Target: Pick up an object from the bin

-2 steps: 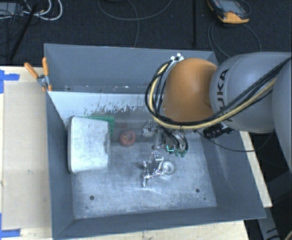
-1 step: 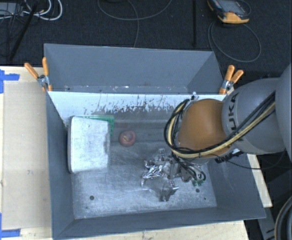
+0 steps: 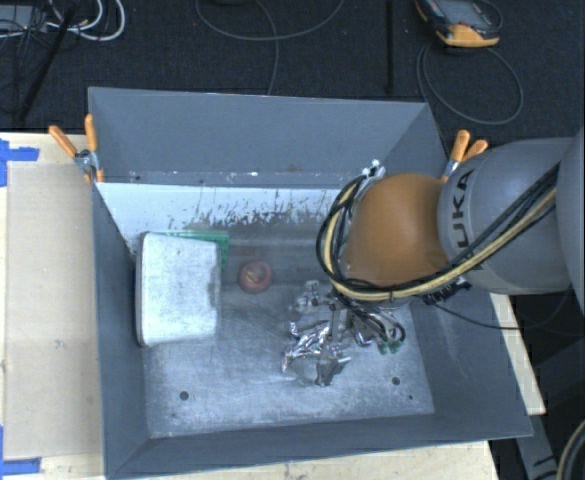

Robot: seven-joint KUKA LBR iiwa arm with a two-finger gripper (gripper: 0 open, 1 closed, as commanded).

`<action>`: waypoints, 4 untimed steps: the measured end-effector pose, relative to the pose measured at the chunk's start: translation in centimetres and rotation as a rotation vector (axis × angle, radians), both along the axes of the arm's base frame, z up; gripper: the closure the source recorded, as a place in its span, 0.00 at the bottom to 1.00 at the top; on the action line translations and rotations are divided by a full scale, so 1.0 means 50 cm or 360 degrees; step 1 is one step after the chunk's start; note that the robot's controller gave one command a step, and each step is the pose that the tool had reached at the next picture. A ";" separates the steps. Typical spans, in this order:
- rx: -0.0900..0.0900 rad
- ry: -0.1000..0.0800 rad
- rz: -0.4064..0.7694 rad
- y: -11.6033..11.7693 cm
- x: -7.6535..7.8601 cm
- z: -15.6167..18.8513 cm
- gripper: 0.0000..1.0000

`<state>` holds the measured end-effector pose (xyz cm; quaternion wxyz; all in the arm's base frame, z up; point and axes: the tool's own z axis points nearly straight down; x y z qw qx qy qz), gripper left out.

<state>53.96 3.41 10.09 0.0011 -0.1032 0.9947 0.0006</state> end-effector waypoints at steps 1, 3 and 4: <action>-0.0003 0.0001 0.0131 -0.058 0.000 0.038 0.00; -0.0001 0.0003 0.0228 -0.034 -0.002 -0.058 0.00; -0.0001 -0.0001 0.0225 -0.034 0.000 -0.055 1.00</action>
Offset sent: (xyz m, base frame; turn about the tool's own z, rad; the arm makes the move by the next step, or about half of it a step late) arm -0.0008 -0.0284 0.0189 -0.0842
